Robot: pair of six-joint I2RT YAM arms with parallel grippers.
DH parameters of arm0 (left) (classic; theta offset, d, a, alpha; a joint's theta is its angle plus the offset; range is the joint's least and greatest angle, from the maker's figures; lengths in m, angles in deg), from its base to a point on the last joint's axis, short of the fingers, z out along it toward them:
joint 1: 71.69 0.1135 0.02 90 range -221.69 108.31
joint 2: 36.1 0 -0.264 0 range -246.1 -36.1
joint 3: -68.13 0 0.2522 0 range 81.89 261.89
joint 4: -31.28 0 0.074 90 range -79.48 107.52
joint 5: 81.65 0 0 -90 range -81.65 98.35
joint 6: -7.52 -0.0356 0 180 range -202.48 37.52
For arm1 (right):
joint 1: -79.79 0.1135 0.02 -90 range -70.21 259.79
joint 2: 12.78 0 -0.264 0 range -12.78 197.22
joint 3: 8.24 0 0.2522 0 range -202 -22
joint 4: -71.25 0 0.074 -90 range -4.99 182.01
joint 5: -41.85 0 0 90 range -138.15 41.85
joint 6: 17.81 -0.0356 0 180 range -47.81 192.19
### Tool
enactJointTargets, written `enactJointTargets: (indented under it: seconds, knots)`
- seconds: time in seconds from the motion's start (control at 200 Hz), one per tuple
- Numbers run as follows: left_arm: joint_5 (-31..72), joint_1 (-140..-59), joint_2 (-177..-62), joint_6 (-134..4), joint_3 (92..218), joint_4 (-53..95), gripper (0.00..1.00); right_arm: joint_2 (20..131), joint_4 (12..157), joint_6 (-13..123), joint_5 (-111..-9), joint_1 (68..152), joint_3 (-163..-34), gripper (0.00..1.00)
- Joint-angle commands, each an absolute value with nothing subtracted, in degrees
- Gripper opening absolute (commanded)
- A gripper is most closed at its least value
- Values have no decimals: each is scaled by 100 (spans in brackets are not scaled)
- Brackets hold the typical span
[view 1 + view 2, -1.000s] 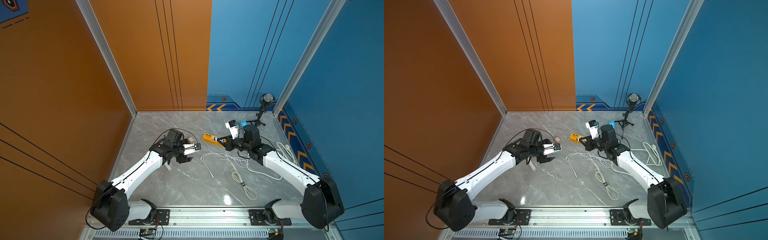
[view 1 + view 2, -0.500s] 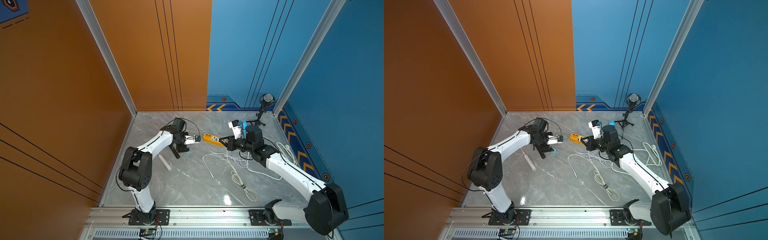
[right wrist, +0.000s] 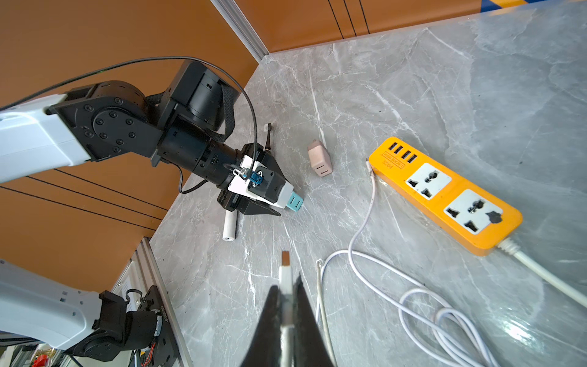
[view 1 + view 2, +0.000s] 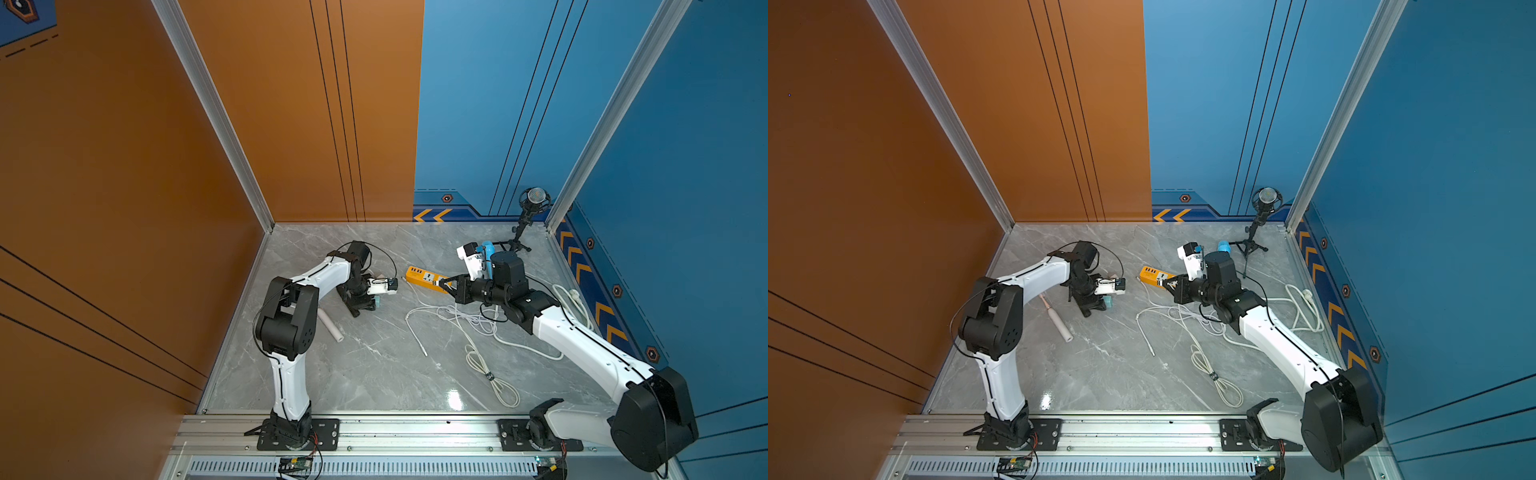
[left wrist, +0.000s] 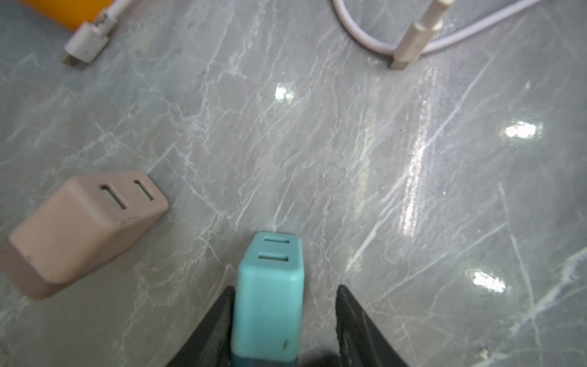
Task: Charge the electric toothbrush
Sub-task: Pick up the plug from the center of the board.
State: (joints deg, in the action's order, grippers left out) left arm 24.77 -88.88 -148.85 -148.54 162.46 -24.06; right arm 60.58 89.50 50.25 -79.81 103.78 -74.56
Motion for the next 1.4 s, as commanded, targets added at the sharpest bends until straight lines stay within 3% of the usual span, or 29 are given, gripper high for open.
enactJointTargets:
  seconds: [0.0, 0.18, 0.305, 0.365, 0.49, 0.606, 0.826, 1.096, 1.396]
  knots:
    - [2818, -8856, -14941, -14763, 16395, -2607, 43, 6023, 9090, 5079, -7977, 10366, -7617, 0]
    - [2941, -8848, -15033, -14642, 16403, -2598, 30, 5999, 9108, 5052, -7956, 10376, -7588, 0]
    - [2872, -8847, -15143, -14550, 16466, -2590, 27, 5973, 9106, 4942, -7847, 10361, -7550, 0]
    - [2816, -8846, -15185, -14499, 16501, -2585, 27, 5981, 9132, 4838, -7830, 10335, -7569, 0]
    - [2776, -8856, -15210, -14456, 16495, -2588, 39, 6007, 9173, 4767, -7856, 10317, -7589, 0]
    - [2797, -8848, -15225, -14422, 16505, -2573, 39, 5990, 9169, 4749, -7865, 10317, -7575, 0]
    - [3027, -8846, -15188, -14248, 16609, -2581, 21, 5946, 9176, 4710, -7789, 10317, -7562, 0]
    - [3938, -9075, -13625, -13392, 17015, -2512, 18, 6571, 9140, 3852, -8367, 10141, -8061, 0]
    - [3702, -9724, -12316, -13673, 16302, -1853, 14, 6986, 8613, 3234, -9288, 10408, -8677, 0]
